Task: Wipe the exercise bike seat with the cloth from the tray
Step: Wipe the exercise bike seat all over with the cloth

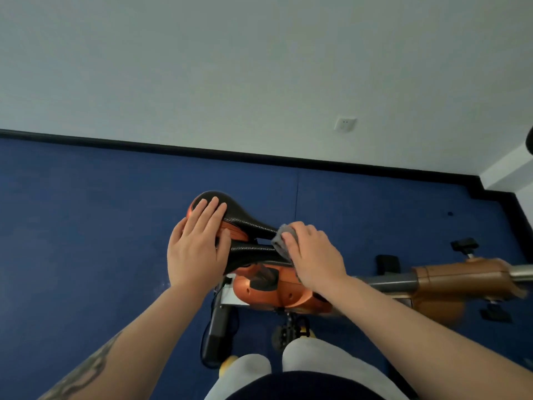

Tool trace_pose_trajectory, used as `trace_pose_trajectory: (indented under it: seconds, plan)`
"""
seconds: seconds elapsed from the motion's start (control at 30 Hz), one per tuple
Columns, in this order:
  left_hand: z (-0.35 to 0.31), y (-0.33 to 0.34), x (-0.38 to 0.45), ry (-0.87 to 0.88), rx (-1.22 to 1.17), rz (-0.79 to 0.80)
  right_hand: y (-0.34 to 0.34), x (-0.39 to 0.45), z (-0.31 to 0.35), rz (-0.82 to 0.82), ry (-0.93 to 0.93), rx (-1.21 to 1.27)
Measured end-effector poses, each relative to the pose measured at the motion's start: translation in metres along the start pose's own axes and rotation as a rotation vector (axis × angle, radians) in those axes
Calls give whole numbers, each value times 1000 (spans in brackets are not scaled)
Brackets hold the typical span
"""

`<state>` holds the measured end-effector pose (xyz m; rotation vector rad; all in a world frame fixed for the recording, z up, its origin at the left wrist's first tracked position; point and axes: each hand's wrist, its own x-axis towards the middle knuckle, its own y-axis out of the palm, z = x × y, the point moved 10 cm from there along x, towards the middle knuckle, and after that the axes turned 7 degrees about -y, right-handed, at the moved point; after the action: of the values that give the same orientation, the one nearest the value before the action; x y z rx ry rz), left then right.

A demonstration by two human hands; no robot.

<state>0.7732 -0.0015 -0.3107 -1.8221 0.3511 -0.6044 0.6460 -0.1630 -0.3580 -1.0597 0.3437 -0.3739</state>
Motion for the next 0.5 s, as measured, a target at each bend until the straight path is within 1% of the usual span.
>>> trace_pose_trajectory:
  seconds: [0.03, 0.1, 0.2, 0.23, 0.3, 0.37, 0.43, 0.5]
  plan:
    - [0, -1, -1, -2, 2, -4, 1, 7, 2, 54, -3, -14]
    - [-2, -1, -4, 0, 0, -5, -1, 6, 5, 69, -20, -32]
    - [-3, -5, -6, -1, -13, -35, -3, -24, 16, -49, -132, -34]
    - [-1, -7, -6, -15, -29, -55, -1, -33, 18, -60, -164, -35]
    - [2, -10, -8, -68, -75, -95, -2, -28, 16, -52, -185, -55]
    - [5, -11, -11, -140, -104, -120, -1, -1, 26, -14, -207, -55]
    - [9, -10, -14, -223, -104, -117, 2, 29, 48, 46, -246, -64]
    - [13, -6, -21, -297, -86, -80, 5, 43, 63, 59, -274, -91]
